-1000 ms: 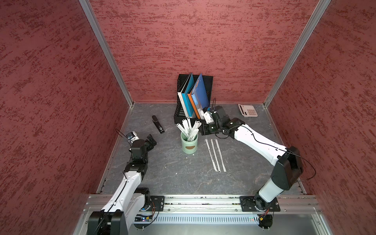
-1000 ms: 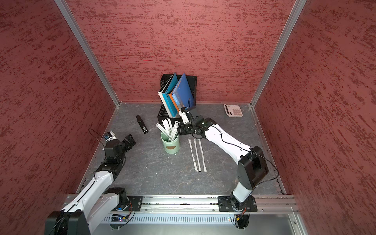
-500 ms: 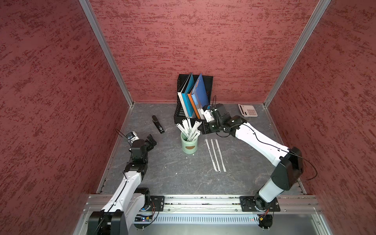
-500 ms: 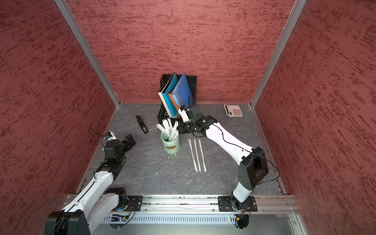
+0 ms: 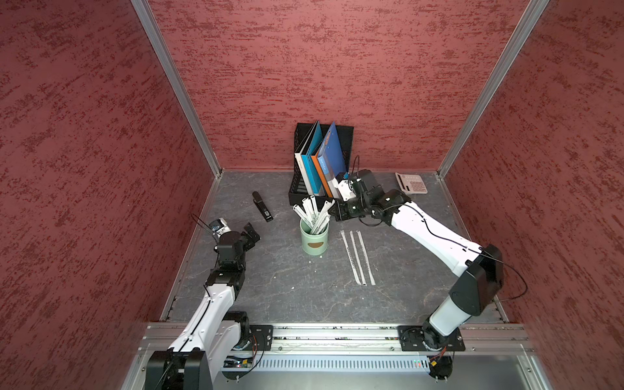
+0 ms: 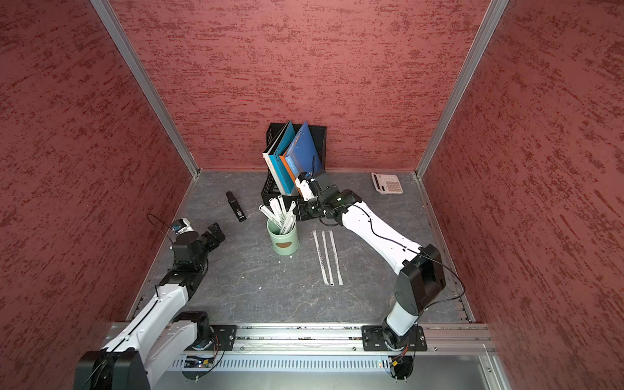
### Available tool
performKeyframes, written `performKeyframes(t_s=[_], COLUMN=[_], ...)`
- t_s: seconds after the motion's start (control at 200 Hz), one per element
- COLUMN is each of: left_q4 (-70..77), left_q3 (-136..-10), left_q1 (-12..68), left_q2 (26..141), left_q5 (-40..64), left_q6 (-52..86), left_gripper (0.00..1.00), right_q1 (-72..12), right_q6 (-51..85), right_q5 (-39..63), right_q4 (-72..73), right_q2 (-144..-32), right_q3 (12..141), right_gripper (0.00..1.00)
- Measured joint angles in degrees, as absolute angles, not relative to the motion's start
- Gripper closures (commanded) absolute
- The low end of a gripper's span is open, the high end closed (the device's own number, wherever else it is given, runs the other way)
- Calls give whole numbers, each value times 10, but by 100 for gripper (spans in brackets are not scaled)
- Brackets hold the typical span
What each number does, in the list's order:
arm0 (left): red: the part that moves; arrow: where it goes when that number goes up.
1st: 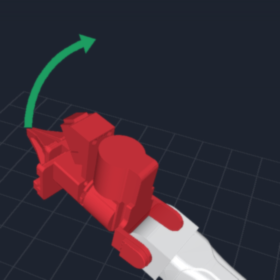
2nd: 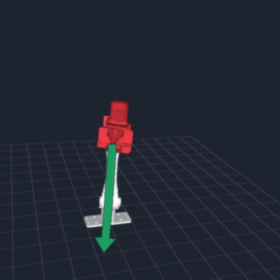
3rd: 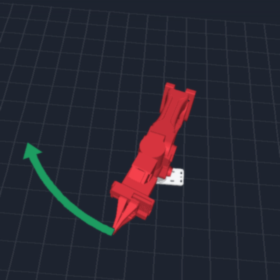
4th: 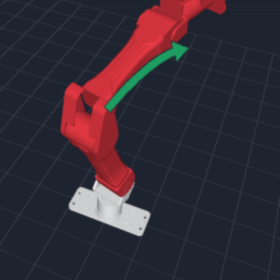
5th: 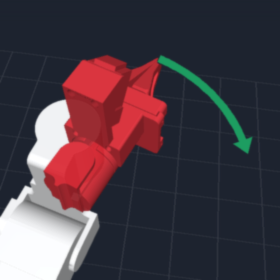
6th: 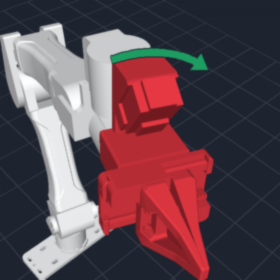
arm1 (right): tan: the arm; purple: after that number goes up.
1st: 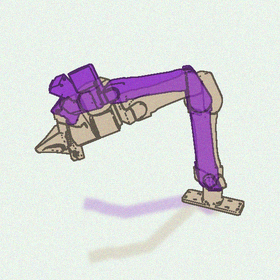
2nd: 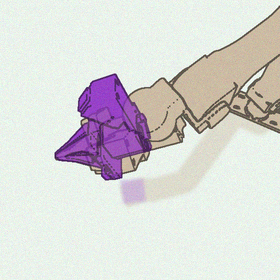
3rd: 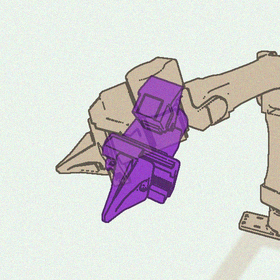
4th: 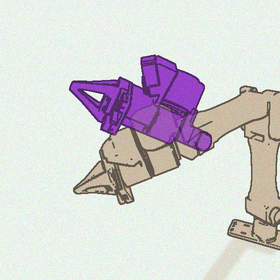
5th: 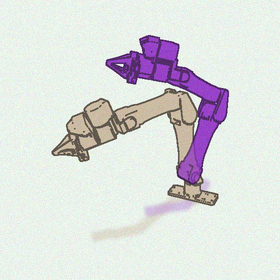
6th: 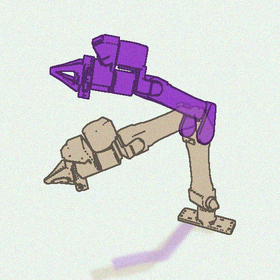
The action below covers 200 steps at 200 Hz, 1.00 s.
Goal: Take the straws out of the storage container
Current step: Pick up the straw from the container.
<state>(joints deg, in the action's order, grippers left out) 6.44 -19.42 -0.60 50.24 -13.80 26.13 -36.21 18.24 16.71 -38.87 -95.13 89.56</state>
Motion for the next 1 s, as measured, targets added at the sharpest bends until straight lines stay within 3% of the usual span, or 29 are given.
performKeyframes(t_s=[0.641,1.002], left_q4=[64,64], left_q3=[-194,-194], left_q1=[-7,-7], left_q2=[503,503], left_q5=[-138,-138], left_q6=[261,262], left_gripper=[1,0], right_q1=[-362,-362], right_q6=[155,130], right_q5=[99,51], right_q4=[-435,-527], right_q2=[-826,-765], right_q3=[919,1019], right_gripper=[100,100])
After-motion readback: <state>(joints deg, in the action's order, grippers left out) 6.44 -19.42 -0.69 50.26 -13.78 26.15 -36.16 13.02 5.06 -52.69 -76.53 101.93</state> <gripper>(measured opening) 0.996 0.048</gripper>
